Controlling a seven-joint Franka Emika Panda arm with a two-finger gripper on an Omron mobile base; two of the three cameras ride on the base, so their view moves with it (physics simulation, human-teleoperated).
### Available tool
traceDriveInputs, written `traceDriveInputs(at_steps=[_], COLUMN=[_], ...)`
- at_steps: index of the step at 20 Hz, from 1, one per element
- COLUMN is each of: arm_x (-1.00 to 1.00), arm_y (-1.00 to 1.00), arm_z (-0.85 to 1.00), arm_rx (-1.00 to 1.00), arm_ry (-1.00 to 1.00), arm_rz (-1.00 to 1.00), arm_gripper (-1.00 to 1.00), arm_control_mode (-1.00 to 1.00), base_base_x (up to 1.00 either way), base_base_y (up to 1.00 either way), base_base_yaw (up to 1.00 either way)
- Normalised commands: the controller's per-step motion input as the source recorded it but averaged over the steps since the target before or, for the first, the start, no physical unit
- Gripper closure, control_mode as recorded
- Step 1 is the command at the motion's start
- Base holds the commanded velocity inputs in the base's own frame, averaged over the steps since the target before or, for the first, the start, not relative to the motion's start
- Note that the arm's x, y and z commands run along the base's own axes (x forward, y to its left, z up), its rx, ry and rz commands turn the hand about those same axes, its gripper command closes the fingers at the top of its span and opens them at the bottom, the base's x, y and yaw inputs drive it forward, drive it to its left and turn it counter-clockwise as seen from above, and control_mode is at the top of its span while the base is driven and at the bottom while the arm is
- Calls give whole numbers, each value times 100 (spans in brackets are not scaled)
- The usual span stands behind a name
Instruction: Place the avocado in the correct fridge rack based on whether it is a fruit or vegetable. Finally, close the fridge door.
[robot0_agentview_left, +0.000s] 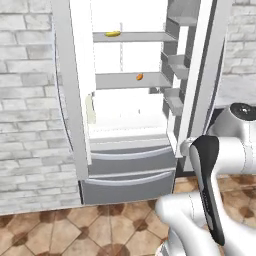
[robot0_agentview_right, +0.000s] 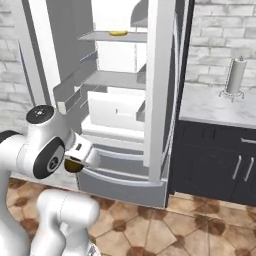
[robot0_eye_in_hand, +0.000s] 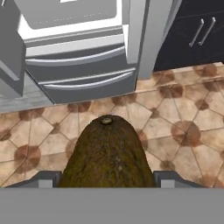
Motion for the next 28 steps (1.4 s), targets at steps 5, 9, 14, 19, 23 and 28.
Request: traceDriveInputs(at_steps=[5,9,14,19,23,28], arm_x=[0,0,0,0,0,0], arm_y=[0,0,0,0,0,0], arm_z=[0,0,0,0,0,0], arm_rx=[0,0,0,0,0,0], arm_ry=[0,0,0,0,0,0], arm_rz=[0,0,0,0,0,0], arm_gripper=[100,100,100,100,100,100], arm_control_mode=[100,100,100,100,100,100], base_base_x=[85,89,69,69,73,74], base_base_y=[19,6,34,26,28,36], base_base_yaw=[2,0,0,-1,-2,-3])
